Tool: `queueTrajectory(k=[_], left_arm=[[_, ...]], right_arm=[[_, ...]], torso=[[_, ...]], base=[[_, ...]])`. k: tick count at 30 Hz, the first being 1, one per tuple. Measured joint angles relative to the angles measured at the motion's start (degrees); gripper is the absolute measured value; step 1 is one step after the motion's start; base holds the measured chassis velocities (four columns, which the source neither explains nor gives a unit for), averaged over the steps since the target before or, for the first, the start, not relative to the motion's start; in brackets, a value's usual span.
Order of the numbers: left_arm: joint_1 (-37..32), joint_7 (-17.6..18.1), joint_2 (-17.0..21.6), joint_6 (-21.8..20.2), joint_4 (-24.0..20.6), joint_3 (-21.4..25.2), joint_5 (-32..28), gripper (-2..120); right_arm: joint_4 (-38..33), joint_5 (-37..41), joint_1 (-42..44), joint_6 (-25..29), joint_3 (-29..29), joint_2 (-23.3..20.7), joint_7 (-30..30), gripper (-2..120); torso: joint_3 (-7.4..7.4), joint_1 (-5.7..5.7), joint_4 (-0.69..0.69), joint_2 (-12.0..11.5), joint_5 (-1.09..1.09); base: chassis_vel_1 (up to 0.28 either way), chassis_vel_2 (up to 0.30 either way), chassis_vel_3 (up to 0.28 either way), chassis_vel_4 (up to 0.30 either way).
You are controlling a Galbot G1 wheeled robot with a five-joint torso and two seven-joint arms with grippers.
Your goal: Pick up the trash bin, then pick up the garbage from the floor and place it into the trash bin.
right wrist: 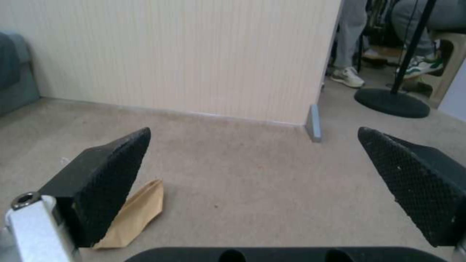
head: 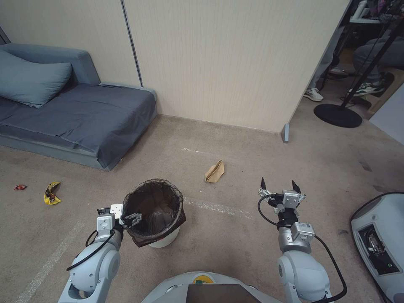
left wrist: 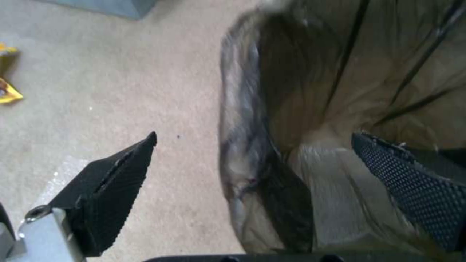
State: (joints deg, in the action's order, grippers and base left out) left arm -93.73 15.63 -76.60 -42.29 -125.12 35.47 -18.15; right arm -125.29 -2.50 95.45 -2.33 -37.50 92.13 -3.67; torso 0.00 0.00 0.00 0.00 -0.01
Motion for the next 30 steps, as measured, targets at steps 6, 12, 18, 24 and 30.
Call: queueTrajectory(k=[6, 12, 18, 24, 30], left_arm=[[2.02, 1.26, 0.52, 0.06, 2.97, -1.31, -0.66, 100], [4.23, 2.48, 0.86, 0.15, 5.84, -2.59, -1.3, 100], [4.79, 3.03, 0.42, 0.2, 6.85, -3.53, -1.36, 100], [4.64, 3.11, 0.31, 0.26, 6.5, -3.88, -0.86, 88], [4.4, 3.1, 0.33, 0.24, 5.91, -4.13, -0.81, 69]], right_arm=[[0.53, 0.13, 0.14, 0.39, 0.0, 0.0, 0.0, 100], [1.06, 0.68, -0.06, 0.49, -0.03, -0.27, 0.02, 100], [1.43, 1.05, -0.18, 0.8, -0.3, -0.55, 0.02, 100], [1.44, 1.23, -0.14, 0.93, -0.62, -0.6, 0.02, 100], [1.42, 1.24, -0.16, 0.94, -0.51, -0.5, 0.02, 100]], torso=[[0.0, 0.0, -0.01, 0.0, 0.01], [0.0, 0.0, -0.01, 0.0, 0.02], [-0.01, 0.0, 0.0, 0.0, 0.03], [-0.01, 0.0, 0.0, 0.0, 0.03], [0.0, 0.0, -0.01, 0.0, 0.01]], base=[[0.0, 0.0, 0.0, 0.0], [0.0, 0.0, 0.0, 0.0], [0.0, 0.0, 0.0, 0.0], [0.0, 0.0, 0.0, 0.0], [0.0, 0.0, 0.0, 0.0]])
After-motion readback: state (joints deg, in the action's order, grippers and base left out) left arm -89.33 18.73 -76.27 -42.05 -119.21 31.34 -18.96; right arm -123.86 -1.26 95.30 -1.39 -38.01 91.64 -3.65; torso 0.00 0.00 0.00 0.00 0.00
